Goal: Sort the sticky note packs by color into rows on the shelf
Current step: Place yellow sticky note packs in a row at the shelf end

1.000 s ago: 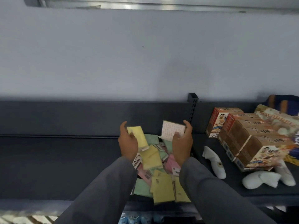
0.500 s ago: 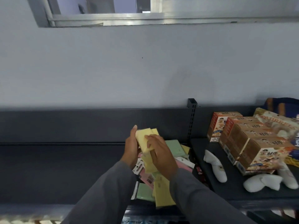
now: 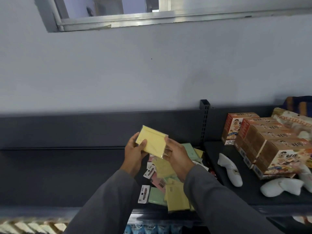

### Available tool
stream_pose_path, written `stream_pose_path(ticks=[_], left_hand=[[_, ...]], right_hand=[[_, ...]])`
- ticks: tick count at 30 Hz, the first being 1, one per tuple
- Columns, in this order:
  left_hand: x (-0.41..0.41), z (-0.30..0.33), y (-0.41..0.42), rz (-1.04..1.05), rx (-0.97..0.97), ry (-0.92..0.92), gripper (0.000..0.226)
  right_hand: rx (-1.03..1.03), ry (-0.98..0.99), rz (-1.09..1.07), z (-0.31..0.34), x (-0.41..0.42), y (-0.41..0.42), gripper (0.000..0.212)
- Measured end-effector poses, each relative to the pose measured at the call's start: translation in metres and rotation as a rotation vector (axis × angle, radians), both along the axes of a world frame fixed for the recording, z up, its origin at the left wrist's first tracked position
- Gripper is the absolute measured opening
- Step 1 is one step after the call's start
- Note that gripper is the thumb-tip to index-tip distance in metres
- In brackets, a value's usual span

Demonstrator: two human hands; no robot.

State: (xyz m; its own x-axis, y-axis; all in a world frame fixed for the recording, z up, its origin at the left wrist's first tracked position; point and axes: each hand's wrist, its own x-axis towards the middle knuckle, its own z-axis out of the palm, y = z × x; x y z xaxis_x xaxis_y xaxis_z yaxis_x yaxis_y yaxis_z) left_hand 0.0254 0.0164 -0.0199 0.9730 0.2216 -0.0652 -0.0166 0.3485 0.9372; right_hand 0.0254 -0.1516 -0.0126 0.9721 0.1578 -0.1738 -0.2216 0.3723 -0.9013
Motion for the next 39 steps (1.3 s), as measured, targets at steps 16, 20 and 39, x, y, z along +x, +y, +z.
stream_pose_path(ticks=[16,20,39], left_hand=[[-0.025,-0.014,0.012,-0.083,0.345,-0.131,0.045],[-0.025,-0.012,0.010,-0.058,0.340,-0.165,0.052],[-0.041,-0.012,0.037,-0.043,0.367,0.026,0.049]], right_hand=[[-0.646,-0.024,-0.056,0.010,0.011,0.003,0.026],[-0.587,0.114,0.045,0.012,0.017,0.007,0.045],[-0.346,-0.198,0.072,0.023,0.010,0.022,0.029]])
